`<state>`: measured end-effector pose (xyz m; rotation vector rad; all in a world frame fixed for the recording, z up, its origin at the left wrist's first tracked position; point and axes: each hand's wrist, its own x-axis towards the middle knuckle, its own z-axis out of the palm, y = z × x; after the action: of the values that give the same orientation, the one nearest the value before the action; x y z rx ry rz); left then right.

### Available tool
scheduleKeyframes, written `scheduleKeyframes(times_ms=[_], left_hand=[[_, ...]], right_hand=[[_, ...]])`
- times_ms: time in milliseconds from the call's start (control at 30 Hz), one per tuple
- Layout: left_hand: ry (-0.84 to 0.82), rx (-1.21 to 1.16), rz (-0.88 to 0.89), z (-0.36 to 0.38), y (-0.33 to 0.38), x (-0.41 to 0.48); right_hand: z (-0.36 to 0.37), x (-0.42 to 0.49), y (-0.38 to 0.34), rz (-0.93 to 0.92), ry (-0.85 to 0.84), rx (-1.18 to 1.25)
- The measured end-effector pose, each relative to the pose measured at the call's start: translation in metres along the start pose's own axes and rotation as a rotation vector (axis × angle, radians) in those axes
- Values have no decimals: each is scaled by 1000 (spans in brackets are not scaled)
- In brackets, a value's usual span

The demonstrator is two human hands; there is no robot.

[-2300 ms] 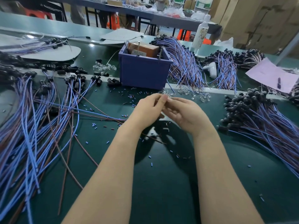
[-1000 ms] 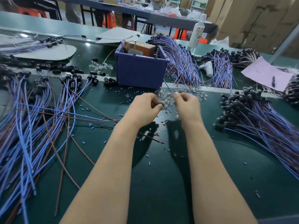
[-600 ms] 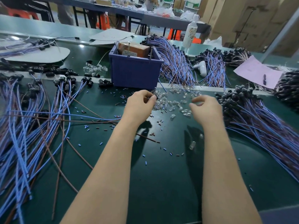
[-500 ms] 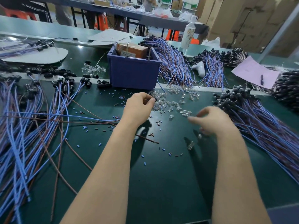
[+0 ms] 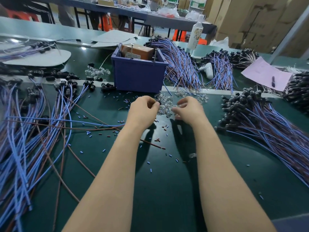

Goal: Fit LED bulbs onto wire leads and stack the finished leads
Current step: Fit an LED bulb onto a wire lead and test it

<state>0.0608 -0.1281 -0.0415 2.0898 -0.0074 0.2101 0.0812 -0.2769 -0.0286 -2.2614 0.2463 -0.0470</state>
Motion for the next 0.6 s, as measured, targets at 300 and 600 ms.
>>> scheduleKeyframes(times_ms=[300, 600], left_hand=[[-19, 78, -55, 5, 1, 12], [-30, 117, -65, 12, 10, 18]], right_hand=[[-53, -73, 24, 179, -447, -365], [-7, -11, -2, -19, -150, -317]])
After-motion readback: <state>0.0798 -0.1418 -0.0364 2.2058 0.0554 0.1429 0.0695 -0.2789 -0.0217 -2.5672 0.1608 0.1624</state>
